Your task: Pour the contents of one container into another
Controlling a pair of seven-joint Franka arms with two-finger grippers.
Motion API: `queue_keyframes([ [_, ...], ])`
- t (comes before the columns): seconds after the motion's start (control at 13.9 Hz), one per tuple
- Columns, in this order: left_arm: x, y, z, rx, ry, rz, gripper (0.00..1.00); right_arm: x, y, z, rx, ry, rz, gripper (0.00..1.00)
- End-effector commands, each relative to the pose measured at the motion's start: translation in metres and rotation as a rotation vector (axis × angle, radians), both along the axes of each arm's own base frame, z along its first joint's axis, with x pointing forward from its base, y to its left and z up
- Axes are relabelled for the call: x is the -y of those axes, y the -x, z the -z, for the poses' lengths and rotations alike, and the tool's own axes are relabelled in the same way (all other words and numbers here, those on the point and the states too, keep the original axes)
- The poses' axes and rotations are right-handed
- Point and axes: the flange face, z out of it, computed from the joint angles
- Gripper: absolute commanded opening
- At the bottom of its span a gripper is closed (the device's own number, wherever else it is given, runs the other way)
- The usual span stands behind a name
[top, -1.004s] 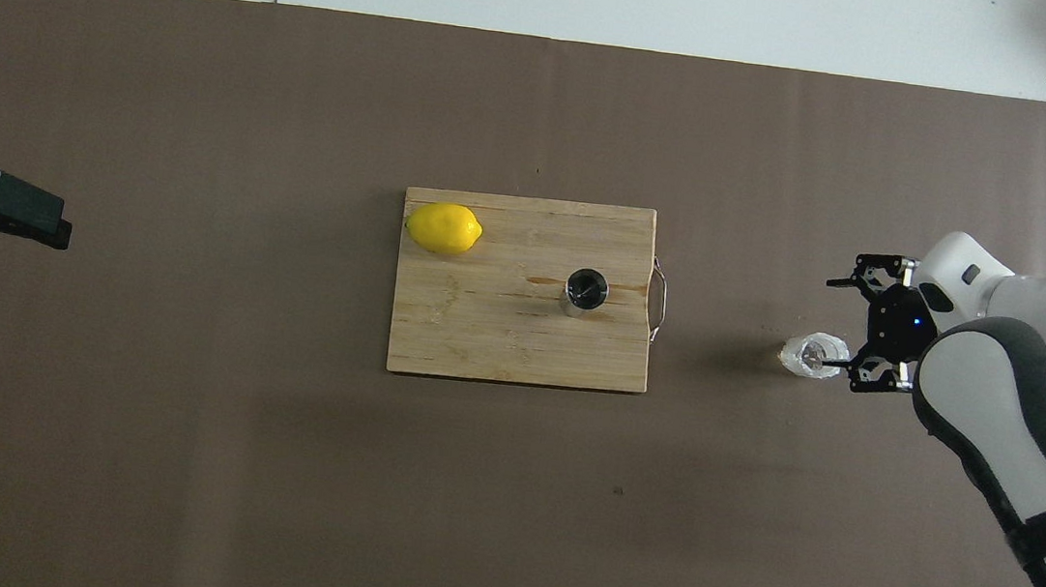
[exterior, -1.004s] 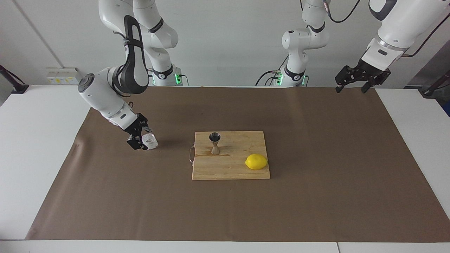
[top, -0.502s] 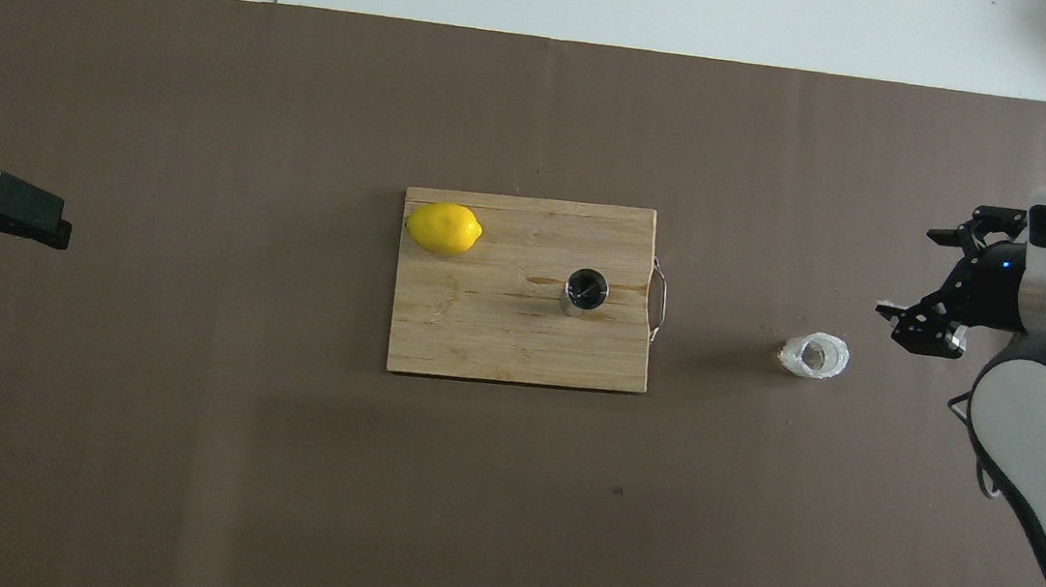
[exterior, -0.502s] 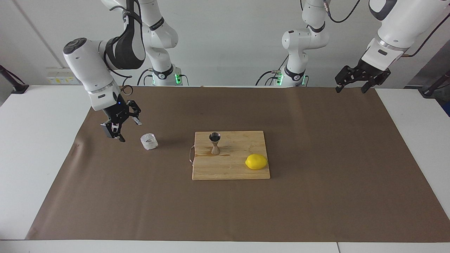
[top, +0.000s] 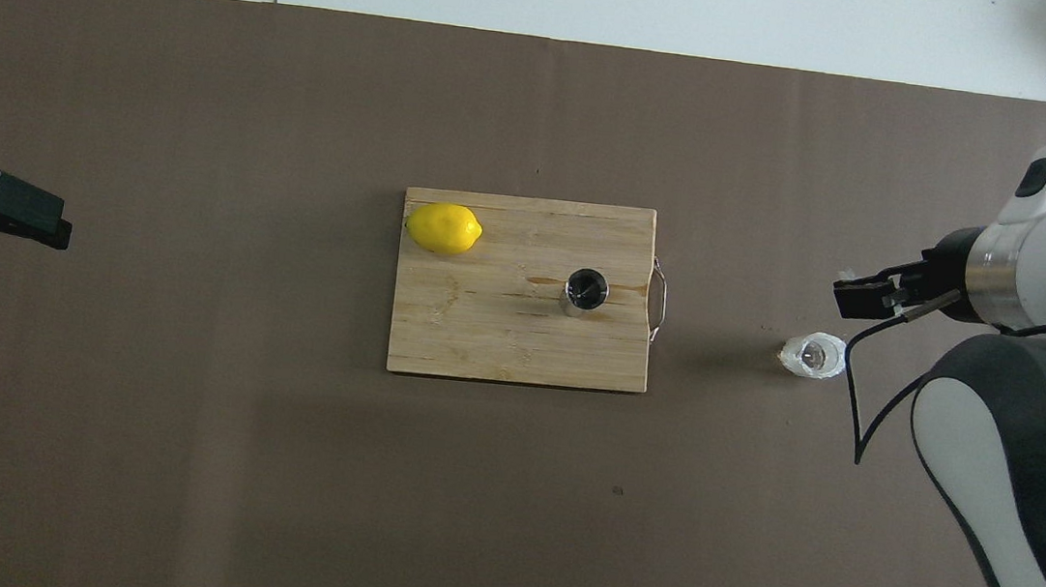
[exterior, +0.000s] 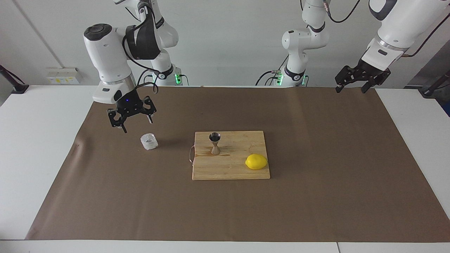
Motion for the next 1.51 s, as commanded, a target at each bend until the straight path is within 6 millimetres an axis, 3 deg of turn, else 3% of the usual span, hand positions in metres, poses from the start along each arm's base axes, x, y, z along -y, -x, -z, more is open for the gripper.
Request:
queue_keyframes([
  [0.0, -0.001, 0.007, -0.001, -0.006, 0.006, -0.011, 1.00, -0.014, 0.006, -0.031, -0.054, -0.002, 0.225, 1.00],
  [0.36, -0.001, 0.007, -0.001, -0.006, 0.006, -0.013, 1.00, -0.008, 0.015, -0.084, -0.138, 0.016, 0.350, 1.00],
  [1.15, -0.001, 0.007, -0.001, -0.006, 0.006, -0.011, 1.00, 0.015, 0.019, -0.092, -0.143, 0.008, 0.422, 1.00],
  [1.43, -0.001, 0.007, -0.001, -0.006, 0.006, -0.011, 1.00, 0.028, 0.020, -0.114, -0.124, -0.001, 0.438, 1.00],
])
